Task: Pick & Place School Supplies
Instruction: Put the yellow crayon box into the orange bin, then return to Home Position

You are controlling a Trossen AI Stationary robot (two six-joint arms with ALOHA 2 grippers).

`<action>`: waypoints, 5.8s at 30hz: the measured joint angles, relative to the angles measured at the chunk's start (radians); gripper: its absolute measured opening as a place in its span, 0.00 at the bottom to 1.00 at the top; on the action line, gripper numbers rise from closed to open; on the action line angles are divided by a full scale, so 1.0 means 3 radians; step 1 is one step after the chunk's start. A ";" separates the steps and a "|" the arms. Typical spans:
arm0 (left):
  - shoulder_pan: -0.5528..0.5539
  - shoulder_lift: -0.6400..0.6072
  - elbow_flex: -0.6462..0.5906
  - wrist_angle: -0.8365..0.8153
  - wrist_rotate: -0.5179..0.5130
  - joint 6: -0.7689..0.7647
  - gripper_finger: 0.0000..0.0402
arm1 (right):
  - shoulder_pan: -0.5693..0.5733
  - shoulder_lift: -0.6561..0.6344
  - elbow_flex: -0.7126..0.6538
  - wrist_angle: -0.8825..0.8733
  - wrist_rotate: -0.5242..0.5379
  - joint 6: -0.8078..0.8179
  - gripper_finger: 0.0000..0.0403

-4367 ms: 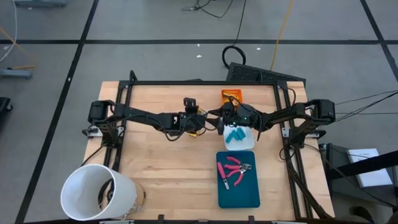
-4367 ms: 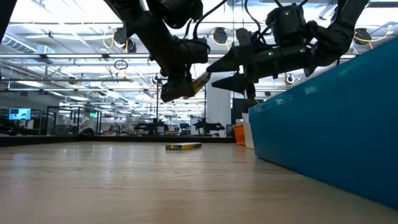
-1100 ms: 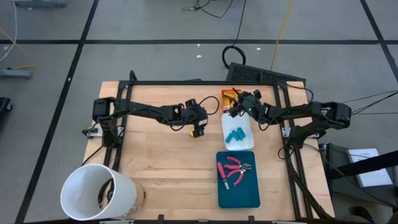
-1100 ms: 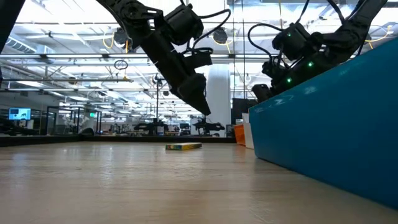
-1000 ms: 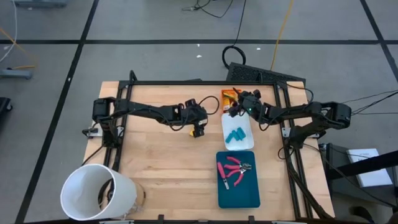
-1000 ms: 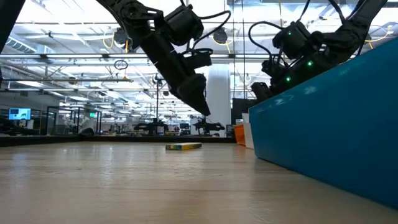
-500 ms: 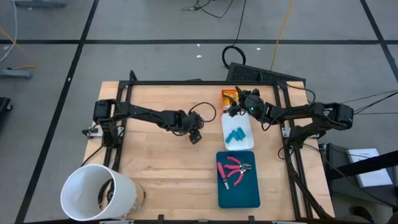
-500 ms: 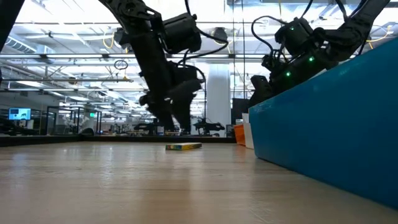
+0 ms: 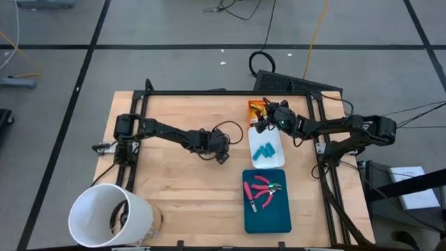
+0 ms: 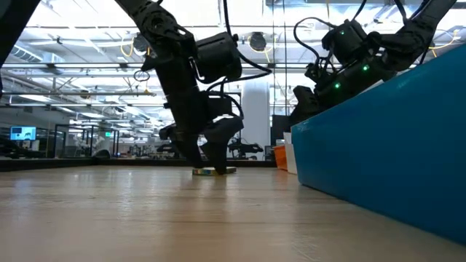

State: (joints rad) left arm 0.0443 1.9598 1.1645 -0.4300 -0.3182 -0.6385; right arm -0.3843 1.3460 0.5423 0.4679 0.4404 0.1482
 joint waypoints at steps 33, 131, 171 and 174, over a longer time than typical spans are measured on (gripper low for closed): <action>-0.0157 -0.0472 -0.0010 -0.0321 -0.0601 0.1680 0.43 | 0.0057 0.0000 0.0000 0.0126 -0.0374 0.0077 0.62; -0.0221 -0.2856 -0.2059 0.3219 0.0142 0.2437 0.57 | 0.0481 -0.0369 0.0005 -0.0133 0.0095 -0.0076 0.08; -0.0194 -0.3500 -0.2451 0.3169 -0.0052 0.2167 0.57 | 0.0121 -0.0549 0.0001 -0.0834 -0.0010 0.0089 0.49; -0.0266 -0.3726 -0.2452 0.2949 -0.0051 0.2186 0.57 | 0.0197 -0.0968 0.0000 -0.1057 -0.0325 0.0109 0.49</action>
State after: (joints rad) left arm -0.0355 0.8422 0.4290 0.4546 -0.3336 0.0173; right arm -0.3252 1.0557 0.5423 0.1507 0.3429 0.1809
